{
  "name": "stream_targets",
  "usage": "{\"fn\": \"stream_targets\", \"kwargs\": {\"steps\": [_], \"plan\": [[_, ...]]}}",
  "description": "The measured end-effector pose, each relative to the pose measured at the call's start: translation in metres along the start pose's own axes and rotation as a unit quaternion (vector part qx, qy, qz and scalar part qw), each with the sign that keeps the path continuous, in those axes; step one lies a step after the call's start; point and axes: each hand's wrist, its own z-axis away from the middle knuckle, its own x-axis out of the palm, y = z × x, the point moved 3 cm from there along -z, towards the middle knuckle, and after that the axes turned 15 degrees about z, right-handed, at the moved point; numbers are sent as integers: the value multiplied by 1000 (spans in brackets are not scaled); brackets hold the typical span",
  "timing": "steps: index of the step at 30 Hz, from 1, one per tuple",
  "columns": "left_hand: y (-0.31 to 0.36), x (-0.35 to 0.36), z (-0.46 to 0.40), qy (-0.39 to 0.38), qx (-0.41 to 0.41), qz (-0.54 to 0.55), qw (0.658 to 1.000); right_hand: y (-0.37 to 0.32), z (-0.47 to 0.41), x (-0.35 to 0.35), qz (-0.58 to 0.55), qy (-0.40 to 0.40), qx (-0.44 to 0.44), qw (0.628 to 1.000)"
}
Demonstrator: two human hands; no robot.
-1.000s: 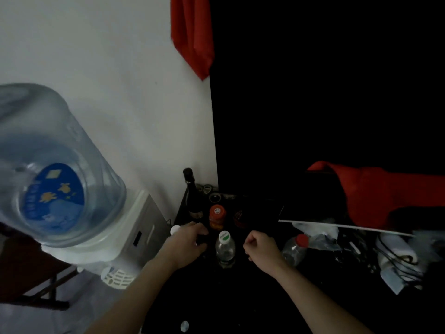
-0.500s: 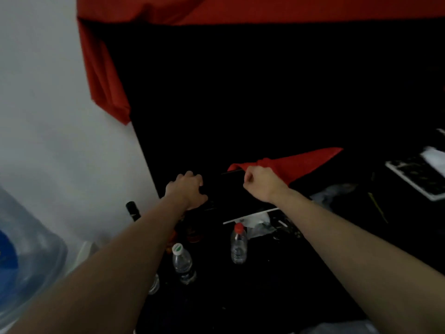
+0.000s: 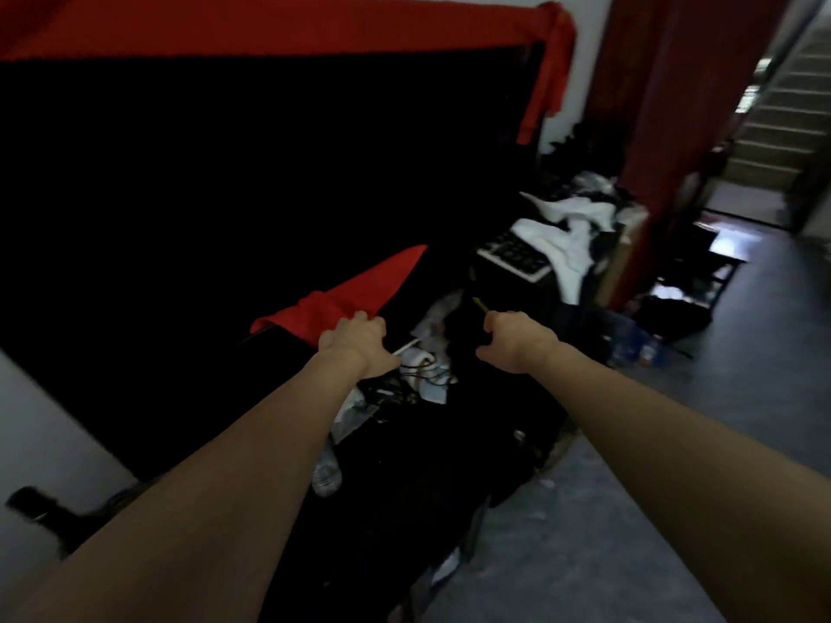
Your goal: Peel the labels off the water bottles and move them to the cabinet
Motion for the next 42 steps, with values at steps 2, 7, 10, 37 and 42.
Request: {"fn": "stream_targets", "kwargs": {"steps": [2, 7, 10, 37, 42], "plan": [[40, 8, -7, -37, 40, -5, 999, 42, 17, 6, -4, 1, 48, 999], [165, 35, -6, -3, 137, -21, 990, 145, 76, 16, -14, 52, 170, 984], [249, 60, 7, 2, 197, -36, 980, 209, 118, 18, -33, 62, 230, 971], [733, 299, 147, -149, 563, -94, 807, 588, 462, 124, -93, 38, 615, 782], [790, 322, 114, -160, 573, -93, 798, 647, 442, 123, -111, 34, 618, 778]]}}
